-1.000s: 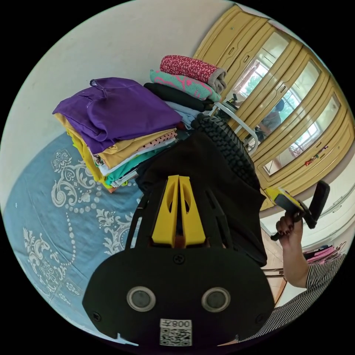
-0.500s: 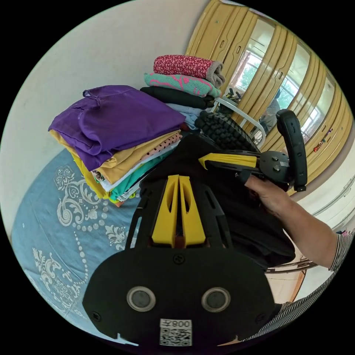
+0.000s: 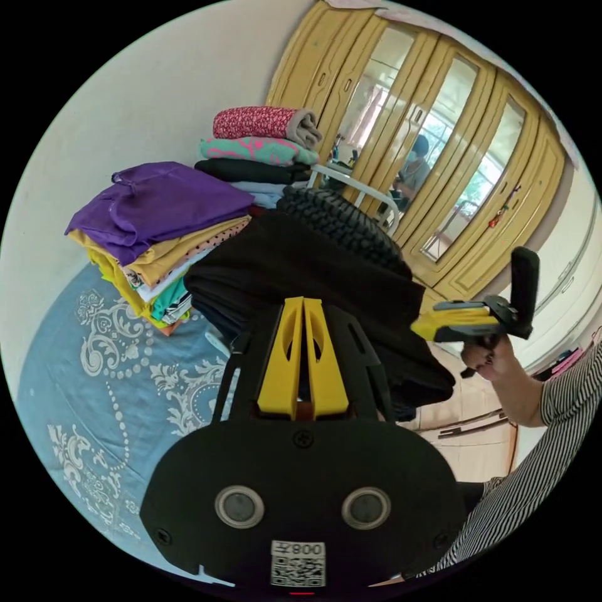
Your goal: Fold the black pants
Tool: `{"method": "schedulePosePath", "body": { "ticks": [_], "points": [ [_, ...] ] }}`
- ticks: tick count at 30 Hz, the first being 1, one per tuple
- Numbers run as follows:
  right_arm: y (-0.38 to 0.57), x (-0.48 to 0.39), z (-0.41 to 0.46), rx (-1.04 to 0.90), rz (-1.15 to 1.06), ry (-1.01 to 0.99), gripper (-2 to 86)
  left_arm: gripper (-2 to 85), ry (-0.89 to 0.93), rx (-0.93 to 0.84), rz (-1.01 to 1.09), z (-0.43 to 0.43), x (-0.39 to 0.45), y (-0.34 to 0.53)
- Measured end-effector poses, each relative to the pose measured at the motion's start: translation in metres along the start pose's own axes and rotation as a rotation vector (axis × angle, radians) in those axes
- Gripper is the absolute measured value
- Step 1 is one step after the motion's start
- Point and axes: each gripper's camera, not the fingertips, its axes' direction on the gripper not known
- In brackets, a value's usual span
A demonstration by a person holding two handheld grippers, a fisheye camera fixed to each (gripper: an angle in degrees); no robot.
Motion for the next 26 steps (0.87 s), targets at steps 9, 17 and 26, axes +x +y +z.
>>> {"method": "schedulePosePath", "body": {
  "ticks": [9,17,26],
  "points": [
    [0.059,0.010,0.070,-0.072,0.093,0.052,0.0,0.1,0.027,-0.006,-0.013,-0.014,0.021,0.029],
    [0.082,0.038,0.058,-0.018,0.127,0.026,0.2,0.2,0.098,-0.012,-0.055,-0.016,0.015,0.080],
    [0.062,0.115,0.026,0.179,0.109,0.302,4.6,0.1,0.163,-0.007,-0.079,-0.029,-0.002,0.153]
  ]
}}
